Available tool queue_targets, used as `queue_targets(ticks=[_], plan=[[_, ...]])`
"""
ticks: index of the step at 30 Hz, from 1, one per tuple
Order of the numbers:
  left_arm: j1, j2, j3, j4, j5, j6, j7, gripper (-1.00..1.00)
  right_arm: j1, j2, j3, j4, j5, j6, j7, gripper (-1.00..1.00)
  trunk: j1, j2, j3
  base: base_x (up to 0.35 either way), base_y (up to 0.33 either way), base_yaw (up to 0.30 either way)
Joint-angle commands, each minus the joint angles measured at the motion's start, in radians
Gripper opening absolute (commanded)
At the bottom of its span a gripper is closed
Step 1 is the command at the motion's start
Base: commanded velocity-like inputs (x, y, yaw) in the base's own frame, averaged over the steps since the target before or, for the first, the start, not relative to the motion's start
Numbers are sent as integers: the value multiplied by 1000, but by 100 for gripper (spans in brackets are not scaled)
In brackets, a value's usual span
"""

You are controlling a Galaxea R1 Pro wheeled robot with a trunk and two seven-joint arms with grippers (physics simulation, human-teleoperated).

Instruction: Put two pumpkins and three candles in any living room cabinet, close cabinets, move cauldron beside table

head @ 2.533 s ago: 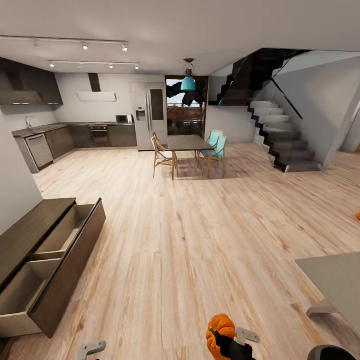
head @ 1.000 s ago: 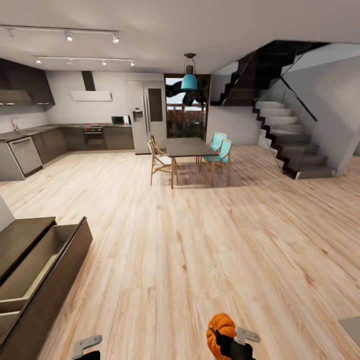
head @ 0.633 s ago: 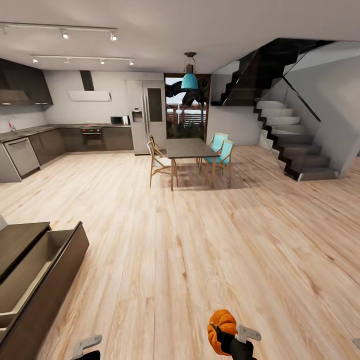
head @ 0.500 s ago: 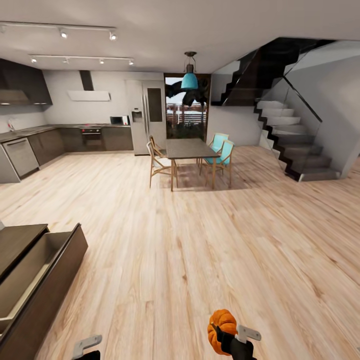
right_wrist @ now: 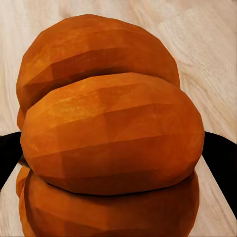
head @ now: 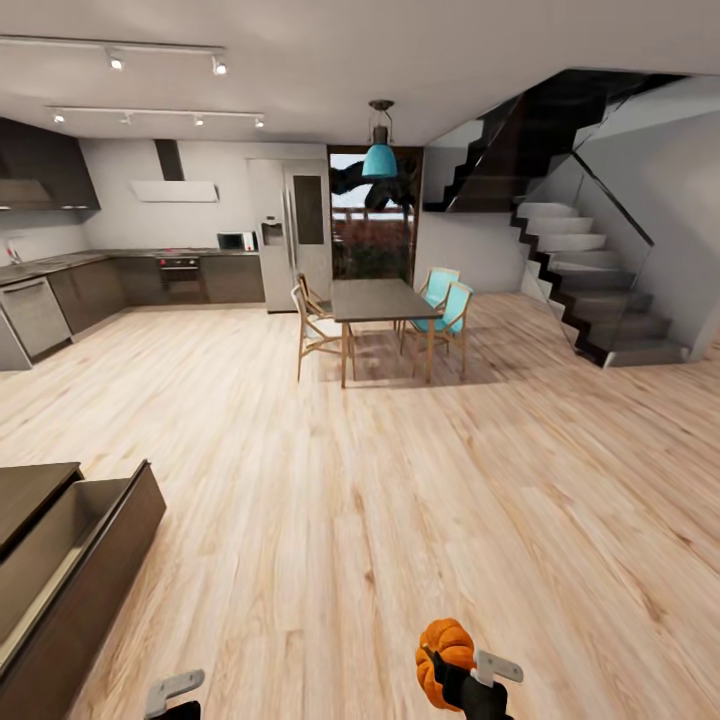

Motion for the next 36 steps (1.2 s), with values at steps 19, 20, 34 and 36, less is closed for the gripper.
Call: queue_targets(ticks=[19, 20, 34, 36], plan=[[-1, 0, -8, -1, 9, -3, 4, 100, -1, 0, 9, -1, 0, -3, -5, -100, 1, -1, -1, 284, 0, 0], [-1, 0, -8, -1, 9, -3, 4, 100, -1, 0, 9, -1, 1, -3, -5, -100, 1, -1, -1, 329, 0, 0], [-1, 0, -8, -1, 9, -3, 4, 100, -1, 0, 9, -1, 1, -3, -5, -100, 1, -1, -1, 330, 0, 0], [-1, 0, -8, -1, 9, -2, 4, 100, -1, 0, 9, -1, -1, -3, -5, -100, 1, -1, -2, 331, 0, 0]])
